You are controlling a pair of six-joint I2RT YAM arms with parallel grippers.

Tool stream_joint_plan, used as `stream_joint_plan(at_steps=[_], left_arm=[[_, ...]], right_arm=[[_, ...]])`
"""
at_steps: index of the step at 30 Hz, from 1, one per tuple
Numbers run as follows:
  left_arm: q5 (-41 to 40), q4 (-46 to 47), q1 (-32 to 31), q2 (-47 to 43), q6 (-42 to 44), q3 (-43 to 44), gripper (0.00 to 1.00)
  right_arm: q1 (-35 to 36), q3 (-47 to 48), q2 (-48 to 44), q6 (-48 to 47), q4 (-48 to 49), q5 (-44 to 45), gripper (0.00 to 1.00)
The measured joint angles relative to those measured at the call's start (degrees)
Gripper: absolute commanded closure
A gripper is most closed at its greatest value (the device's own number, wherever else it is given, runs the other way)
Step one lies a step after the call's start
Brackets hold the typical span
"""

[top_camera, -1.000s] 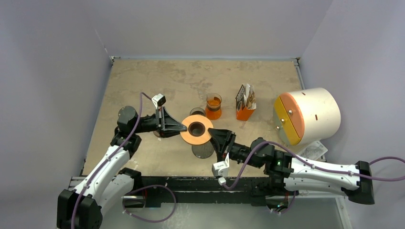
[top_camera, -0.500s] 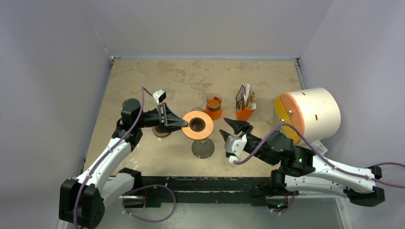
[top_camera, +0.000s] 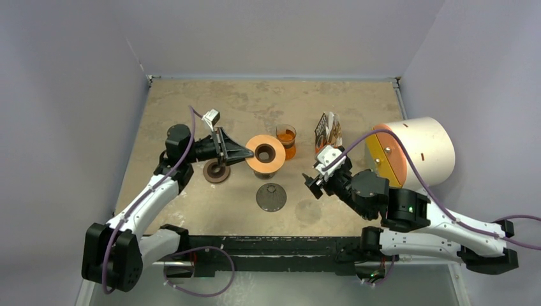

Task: Place the coffee filter in the dripper
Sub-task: Place the dripper holder onto the coffee server.

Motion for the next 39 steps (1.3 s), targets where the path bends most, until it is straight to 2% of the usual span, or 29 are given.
stream_joint_plan(at_steps=[5,12,22,32,39], left_arm=[[-1.68,8.85,0.02,2.73,-0.87,-1.99,1.00],[-3.52,25.92,0.17,13.94,-7.17,-7.19,1.00],[-4.68,31.32,0.46,17.49,-7.65,-7.74,1.00],[-4.42,36.11,3.91,22.38,-7.82,-8.07,1.00],[-3.17,43.41,4.00,28.37,-10.78,-9.42,1.00]], right_arm=[[0.00,0.39,-0.07,8.61,-3.37,1.01,0.24],[0.00,0.39,-0.09,15.06,-6.05,1.86,0.26],[0.00,0.39,-0.50,18.67,-6.58,1.79,0.27],[0.00,0.39,0.20,19.12,-6.43,1.57,0.27],[0.00,0.39,2.25,19.08,-6.10,1.29,0.27]])
